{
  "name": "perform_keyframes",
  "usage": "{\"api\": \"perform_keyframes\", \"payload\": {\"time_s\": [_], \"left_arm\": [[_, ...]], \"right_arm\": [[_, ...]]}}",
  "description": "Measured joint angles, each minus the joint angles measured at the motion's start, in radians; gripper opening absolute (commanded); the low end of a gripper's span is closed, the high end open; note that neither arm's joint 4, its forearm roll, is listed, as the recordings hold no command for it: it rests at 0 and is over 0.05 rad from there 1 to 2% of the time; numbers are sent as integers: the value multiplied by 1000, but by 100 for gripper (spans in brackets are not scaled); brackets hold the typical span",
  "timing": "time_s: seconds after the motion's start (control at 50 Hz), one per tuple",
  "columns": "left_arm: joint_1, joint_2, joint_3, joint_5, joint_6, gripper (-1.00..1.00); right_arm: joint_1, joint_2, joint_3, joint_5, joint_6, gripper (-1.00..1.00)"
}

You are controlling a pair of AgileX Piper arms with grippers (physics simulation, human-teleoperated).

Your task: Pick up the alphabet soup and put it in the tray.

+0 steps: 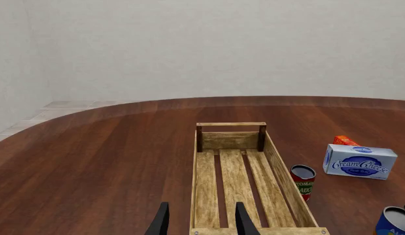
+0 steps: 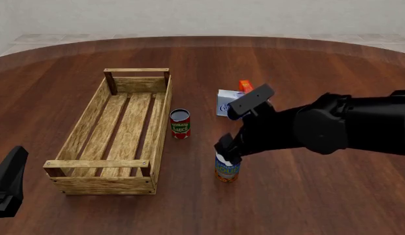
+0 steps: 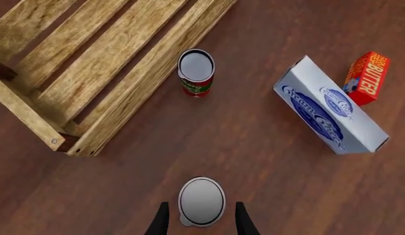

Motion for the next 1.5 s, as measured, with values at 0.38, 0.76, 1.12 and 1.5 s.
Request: {"api": "perform_keyframes", "payload": {"time_s": [0.38, 0.76, 1.12, 1.5], "left_arm": [[0, 0, 0, 0, 0, 100], [0, 0, 0, 0, 0, 100], [0, 0, 0, 0, 0, 100], [0, 0, 0, 0, 0, 100]], "right_arm": [[-2, 30, 10, -24, 6, 100], [1, 62, 15, -46, 15, 100], [1, 92, 14, -64, 24, 100], [6, 123, 19, -88, 38, 100]]}}
